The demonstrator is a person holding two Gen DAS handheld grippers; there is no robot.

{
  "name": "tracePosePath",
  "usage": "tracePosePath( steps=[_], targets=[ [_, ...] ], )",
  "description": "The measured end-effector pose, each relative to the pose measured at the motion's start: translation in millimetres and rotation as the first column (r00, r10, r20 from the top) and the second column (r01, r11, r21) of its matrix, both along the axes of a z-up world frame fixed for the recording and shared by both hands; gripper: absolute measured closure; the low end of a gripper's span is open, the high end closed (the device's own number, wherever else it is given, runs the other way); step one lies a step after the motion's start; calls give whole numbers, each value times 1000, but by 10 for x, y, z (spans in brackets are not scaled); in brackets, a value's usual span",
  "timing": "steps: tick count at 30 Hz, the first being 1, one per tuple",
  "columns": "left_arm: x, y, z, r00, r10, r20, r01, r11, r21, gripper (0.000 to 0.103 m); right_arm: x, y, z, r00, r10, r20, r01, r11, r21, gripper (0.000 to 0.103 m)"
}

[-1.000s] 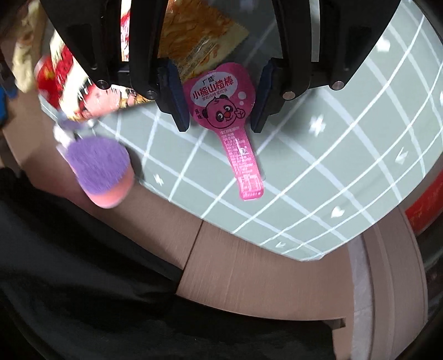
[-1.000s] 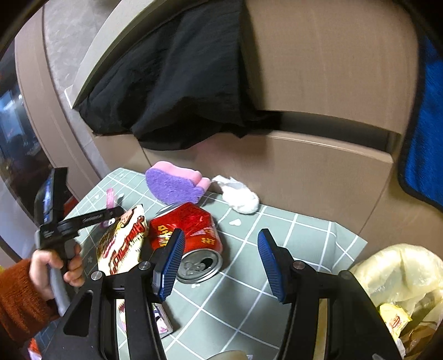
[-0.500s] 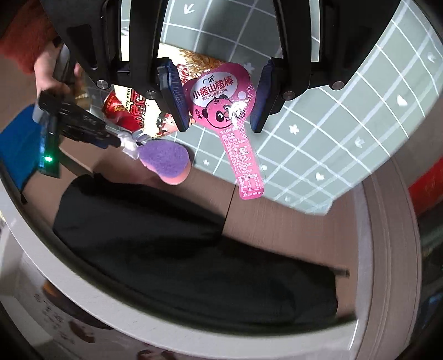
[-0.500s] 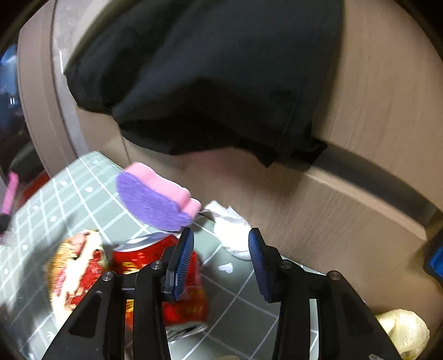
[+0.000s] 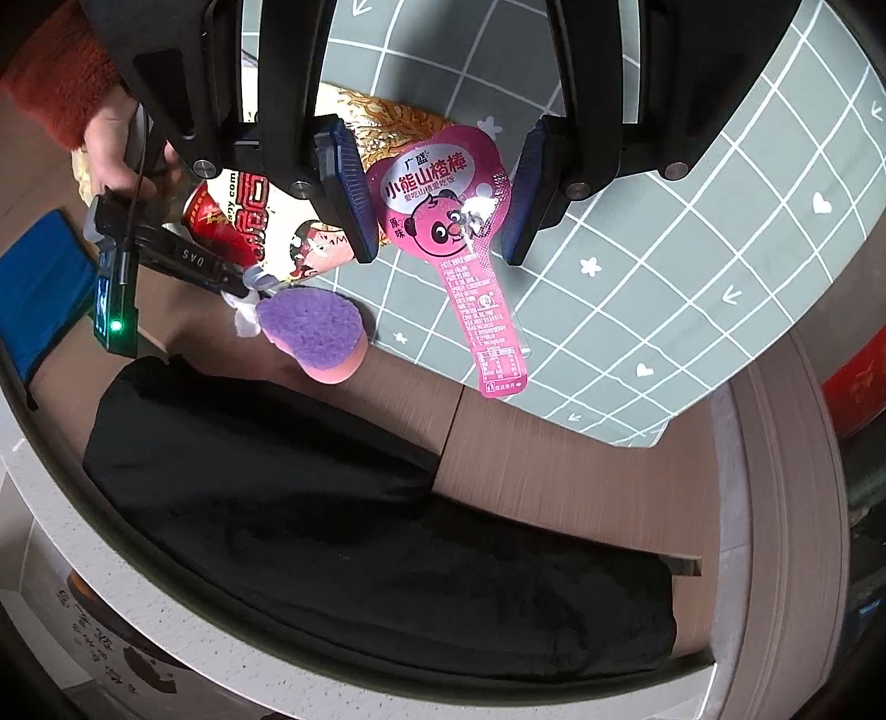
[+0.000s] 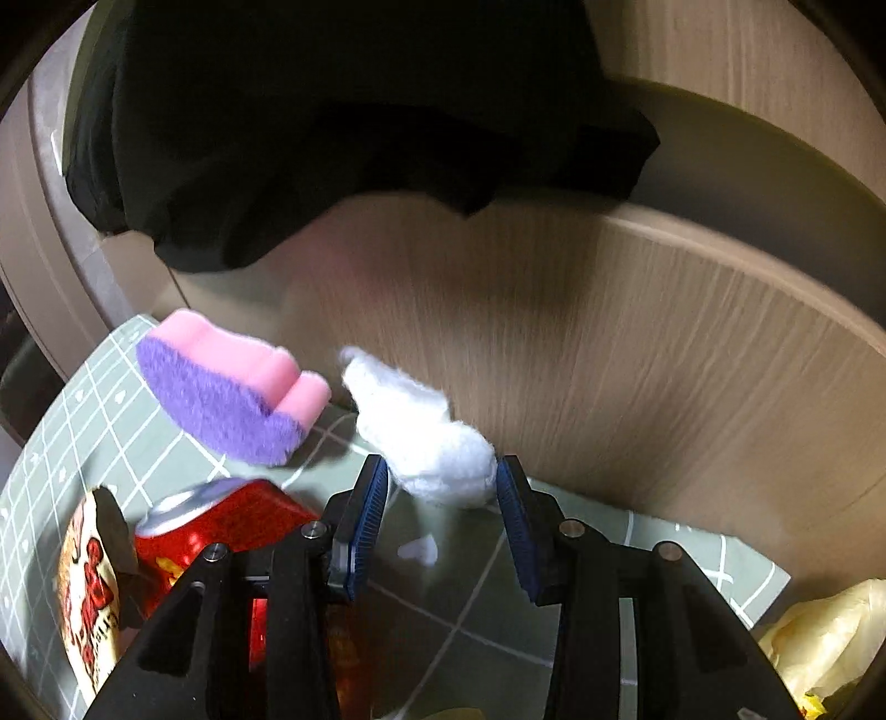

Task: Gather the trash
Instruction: 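Grasp the pink jelly stick with the left gripper while the right grasps the white tissue, then carry the pink jelly stick and tissue over the bin and open both grippers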

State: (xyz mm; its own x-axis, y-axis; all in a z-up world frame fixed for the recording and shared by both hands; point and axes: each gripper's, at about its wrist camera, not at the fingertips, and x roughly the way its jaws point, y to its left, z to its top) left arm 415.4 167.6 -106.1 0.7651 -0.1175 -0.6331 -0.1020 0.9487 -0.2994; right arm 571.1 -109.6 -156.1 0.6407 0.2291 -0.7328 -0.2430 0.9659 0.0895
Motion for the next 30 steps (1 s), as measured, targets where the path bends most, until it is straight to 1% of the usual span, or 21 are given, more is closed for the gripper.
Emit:
tracePosePath(
  steps=[1, 4, 6, 8, 15, 20, 22, 25, 30],
  targets=[
    [0, -13, -2, 1000, 0, -5, 0, 1000, -1, 56, -6, 4, 12, 1000, 0, 7, 0, 1000, -11, 80],
    [-28, -58, 18, 1000, -2, -5, 2, 1000, 2, 56, -71, 14, 74, 1000, 16, 24, -16, 1000, -7, 84],
    [-66, -103, 67, 1000, -5, 2, 5, 1000, 10, 56, -236, -3, 209, 998, 39, 57, -41, 999, 26, 84],
    [-117, -159, 136, 1000, -11, 15, 11, 1000, 16, 56, -382, -11, 345, 994, 57, 91, -60, 998, 33, 85],
    [-365, -493, 553, 993, -57, 100, 53, 997, 47, 56, -972, -143, 914, 976, 105, 193, -120, 990, 69, 85],
    [-536, -915, 906, 975, -132, 176, 117, 989, 91, 56, -1428, -397, 1285, 958, 107, 266, -137, 986, 98, 85],
    [-575, -1087, 1012, 968, -159, 194, 142, 985, 100, 56, -1591, -618, 1435, 952, 99, 291, -138, 983, 119, 85],
    [-635, -1374, 1130, 955, -207, 211, 186, 976, 114, 56, -1804, -744, 1580, 940, 87, 331, -137, 982, 132, 85],
    [-695, -1930, 1240, 928, -286, 238, 261, 956, 131, 56, -2160, -1246, 1768, 924, 29, 382, -86, 987, 133, 85]
  ],
)
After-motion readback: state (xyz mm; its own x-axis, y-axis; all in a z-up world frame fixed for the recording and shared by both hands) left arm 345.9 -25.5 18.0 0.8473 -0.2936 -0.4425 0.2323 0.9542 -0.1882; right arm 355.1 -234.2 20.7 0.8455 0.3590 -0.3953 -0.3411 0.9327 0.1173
